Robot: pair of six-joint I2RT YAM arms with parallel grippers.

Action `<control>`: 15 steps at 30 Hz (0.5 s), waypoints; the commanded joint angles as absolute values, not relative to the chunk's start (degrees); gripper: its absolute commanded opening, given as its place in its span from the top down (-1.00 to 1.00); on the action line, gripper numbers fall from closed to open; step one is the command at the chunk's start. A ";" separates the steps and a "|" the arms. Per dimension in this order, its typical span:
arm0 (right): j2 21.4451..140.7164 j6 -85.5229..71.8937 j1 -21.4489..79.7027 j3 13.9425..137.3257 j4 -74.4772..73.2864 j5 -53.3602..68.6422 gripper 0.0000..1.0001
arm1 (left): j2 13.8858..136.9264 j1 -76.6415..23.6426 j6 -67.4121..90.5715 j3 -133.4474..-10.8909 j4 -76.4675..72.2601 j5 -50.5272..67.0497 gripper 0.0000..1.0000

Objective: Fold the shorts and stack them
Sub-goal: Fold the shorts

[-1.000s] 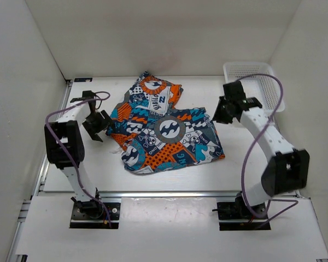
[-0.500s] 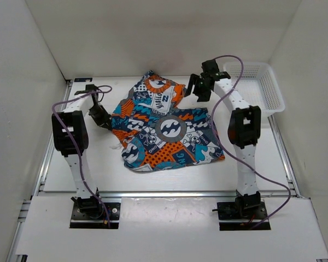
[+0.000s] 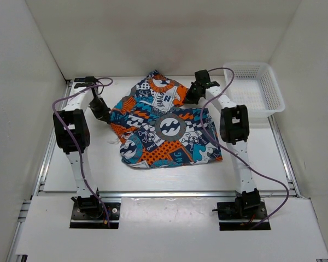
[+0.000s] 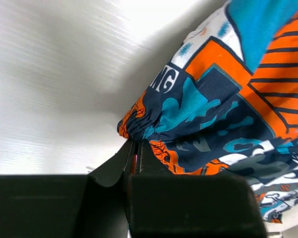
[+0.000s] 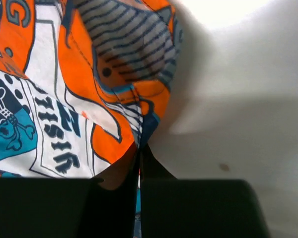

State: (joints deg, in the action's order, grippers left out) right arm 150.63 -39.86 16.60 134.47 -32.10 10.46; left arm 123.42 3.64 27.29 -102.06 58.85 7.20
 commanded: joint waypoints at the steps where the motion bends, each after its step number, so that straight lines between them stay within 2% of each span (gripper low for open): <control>1: 139.43 -46.05 17.66 120.65 -27.97 4.06 1.00 | 123.57 4.65 24.96 -105.02 60.38 3.26 0.79; 2: 133.39 -46.66 17.67 110.84 -25.51 0.82 1.00 | 123.57 4.66 24.26 -105.03 60.38 3.25 0.79; 9: 116.21 -50.08 22.06 79.51 -25.49 -5.80 1.00 | 123.57 5.71 21.53 -103.97 60.38 5.62 0.79; 15: 105.75 -51.59 24.08 66.11 -26.80 -11.94 1.00 | 122.97 5.01 18.46 -102.66 61.34 5.10 0.79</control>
